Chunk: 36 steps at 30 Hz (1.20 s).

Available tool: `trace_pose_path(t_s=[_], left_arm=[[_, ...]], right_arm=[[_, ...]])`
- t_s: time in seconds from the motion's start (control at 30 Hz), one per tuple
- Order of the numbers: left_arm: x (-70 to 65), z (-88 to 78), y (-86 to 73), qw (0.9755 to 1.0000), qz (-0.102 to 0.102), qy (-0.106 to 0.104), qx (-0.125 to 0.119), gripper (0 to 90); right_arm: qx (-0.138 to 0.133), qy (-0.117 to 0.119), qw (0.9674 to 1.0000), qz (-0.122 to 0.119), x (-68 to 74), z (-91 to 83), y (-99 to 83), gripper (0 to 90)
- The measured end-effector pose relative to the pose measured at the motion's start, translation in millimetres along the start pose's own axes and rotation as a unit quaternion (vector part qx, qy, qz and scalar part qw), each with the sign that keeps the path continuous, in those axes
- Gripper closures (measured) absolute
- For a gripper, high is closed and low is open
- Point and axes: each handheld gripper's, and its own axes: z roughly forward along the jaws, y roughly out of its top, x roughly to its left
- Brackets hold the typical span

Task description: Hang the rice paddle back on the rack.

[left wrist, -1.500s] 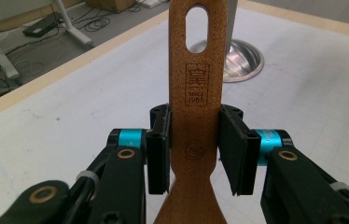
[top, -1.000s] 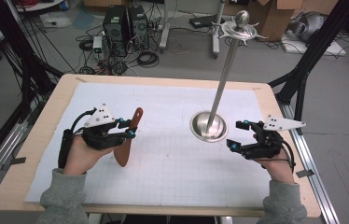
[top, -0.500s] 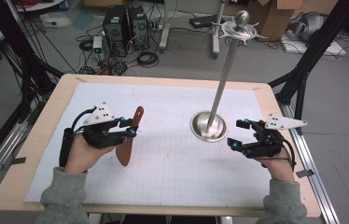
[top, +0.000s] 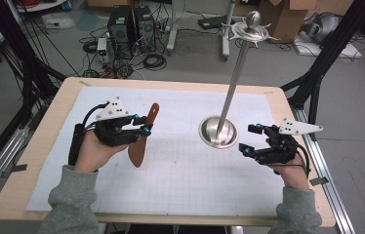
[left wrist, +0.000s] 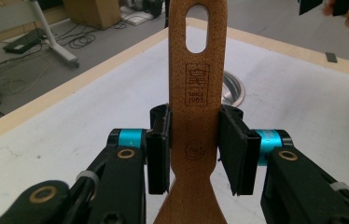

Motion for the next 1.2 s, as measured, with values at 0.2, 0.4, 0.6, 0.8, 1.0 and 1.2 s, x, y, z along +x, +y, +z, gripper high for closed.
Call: trace_pose_path(t_s=[0.2, 0.4, 0.6, 0.8, 1.0, 1.2], left_arm=[[-0.8, 11.1, 10.2, 1.0000, 0.003, -0.007, 0.006, 65.2], [-0.5, 20.7, 23.2, 0.9999, 0.009, -0.013, 0.006, 65.2], [2.2, 26.2, 36.2, 0.9994, -0.002, -0.034, -0.005, 65.2], [5.1, 30.6, 54.1, 0.9991, 0.002, -0.042, -0.012, 65.2], [8.2, 38.2, 66.6, 0.9987, 0.008, -0.049, -0.014, 65.2], [6.4, 42.5, 77.6, 0.9986, 0.013, -0.047, -0.018, 65.2]], right_arm=[[-0.001, 0.001, 1.0000, 0.004, -0.5, -1.8, -0.2, 13.9], [-0.004, 0.001, 1.0000, 0.007, -1.6, -3.9, -0.4, 13.8], [-0.005, 0.001, 1.0000, 0.008, -2.6, -5.0, -1.0, 13.8], [0.004, 0.008, 1.0000, 0.004, -2.7, -0.8, -1.8, 13.8], [0.016, -0.001, 0.9998, 0.008, -7.1, -3.2, -4.6, 13.8], [0.011, -0.002, 0.9998, 0.014, -8.7, -7.5, -6.1, 13.8]])
